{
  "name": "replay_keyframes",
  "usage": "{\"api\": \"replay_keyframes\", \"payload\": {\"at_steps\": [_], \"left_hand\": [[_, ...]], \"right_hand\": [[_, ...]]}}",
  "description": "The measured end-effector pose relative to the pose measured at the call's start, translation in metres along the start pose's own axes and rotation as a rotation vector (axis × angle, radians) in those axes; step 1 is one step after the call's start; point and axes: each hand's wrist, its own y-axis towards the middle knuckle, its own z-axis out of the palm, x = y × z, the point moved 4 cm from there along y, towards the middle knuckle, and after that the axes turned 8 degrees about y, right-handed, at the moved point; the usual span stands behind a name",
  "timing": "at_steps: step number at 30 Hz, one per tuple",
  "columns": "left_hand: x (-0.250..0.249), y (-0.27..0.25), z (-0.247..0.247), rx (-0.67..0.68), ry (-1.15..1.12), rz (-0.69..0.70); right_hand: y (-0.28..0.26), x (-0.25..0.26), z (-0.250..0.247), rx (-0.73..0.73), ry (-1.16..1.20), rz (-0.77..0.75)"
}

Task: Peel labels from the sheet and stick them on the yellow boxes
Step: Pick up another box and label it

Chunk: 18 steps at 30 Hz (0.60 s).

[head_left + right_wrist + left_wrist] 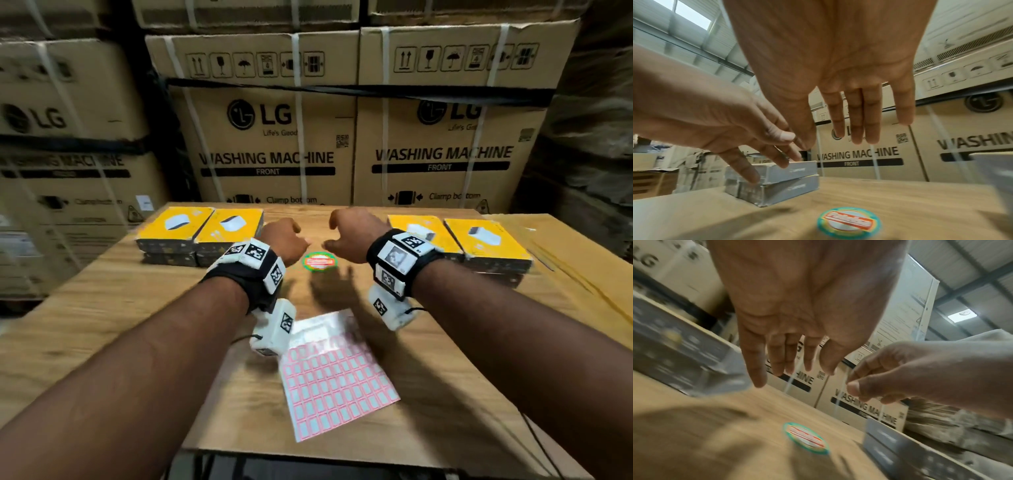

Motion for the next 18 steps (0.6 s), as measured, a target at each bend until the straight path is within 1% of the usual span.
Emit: {"api": "replay_keyframes", "payload": {"at_steps": [3, 6, 8, 10, 13, 16, 18], "left_hand": [[0.052, -0.003, -0.034, -0.071, 0.112, -0.062], [0.095, -0.002, -0.054, -0.119, 0.183, -0.132], [0.118, -0.001, -0.057, -0.097, 0.184, -0.144], [0.132, 0.000, -0.053, -0.097, 0.179, -0.126], [0.146, 0.004, -0.047, -0.136, 0.128, -0.111], [0.151, 0.007, -0.044, -0.152, 0.063, -0.138], [0.152, 0.009, -0.044, -0.170, -0.013, -0.161]], "right_hand": [[0.018, 0.042, 0.018, 0.085, 0.048, -0.110], [0.032, 0.072, 0.037, 0.160, 0.087, -0.128], [0.041, 0.086, 0.048, 0.197, 0.089, -0.120], [0.048, 0.093, 0.057, 0.233, 0.120, -0.111], [0.056, 0.102, 0.068, 0.277, 0.164, -0.109], [0.061, 0.107, 0.078, 0.284, 0.192, -0.104], [0.063, 0.109, 0.084, 0.263, 0.205, -0.103]]}}
